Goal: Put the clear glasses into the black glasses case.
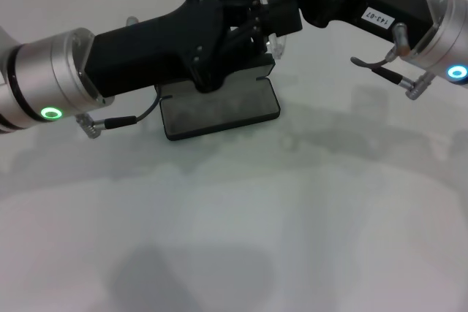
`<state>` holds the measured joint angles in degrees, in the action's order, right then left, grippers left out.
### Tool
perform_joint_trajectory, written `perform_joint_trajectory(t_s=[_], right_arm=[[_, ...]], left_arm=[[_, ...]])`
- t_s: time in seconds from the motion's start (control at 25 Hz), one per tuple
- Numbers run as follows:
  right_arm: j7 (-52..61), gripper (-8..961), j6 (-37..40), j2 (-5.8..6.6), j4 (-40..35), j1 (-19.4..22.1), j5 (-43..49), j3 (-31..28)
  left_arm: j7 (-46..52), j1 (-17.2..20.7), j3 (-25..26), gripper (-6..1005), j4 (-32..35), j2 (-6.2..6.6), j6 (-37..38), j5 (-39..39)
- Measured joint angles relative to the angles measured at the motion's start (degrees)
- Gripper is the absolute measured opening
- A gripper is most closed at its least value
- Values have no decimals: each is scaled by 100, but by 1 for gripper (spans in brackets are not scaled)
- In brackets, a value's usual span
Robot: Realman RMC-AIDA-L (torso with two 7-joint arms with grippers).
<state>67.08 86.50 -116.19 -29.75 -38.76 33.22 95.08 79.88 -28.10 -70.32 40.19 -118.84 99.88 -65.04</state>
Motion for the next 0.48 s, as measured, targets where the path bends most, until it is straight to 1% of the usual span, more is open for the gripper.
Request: perform_joint_trajectory(t_s=[0.2, 0.32, 0.48], right_arm=[[-12, 123, -55, 2, -9, 0, -15, 17], [-13, 123, -58, 9, -12, 0, -23, 13], [-14, 123, -82, 19, 5, -1, 11, 6]], left_arm=[[273, -4, 29, 97, 22, 41, -127, -9], [273, 34, 233, 97, 24, 11, -119, -22], [305, 117, 350, 95, 122, 5, -86, 16]])
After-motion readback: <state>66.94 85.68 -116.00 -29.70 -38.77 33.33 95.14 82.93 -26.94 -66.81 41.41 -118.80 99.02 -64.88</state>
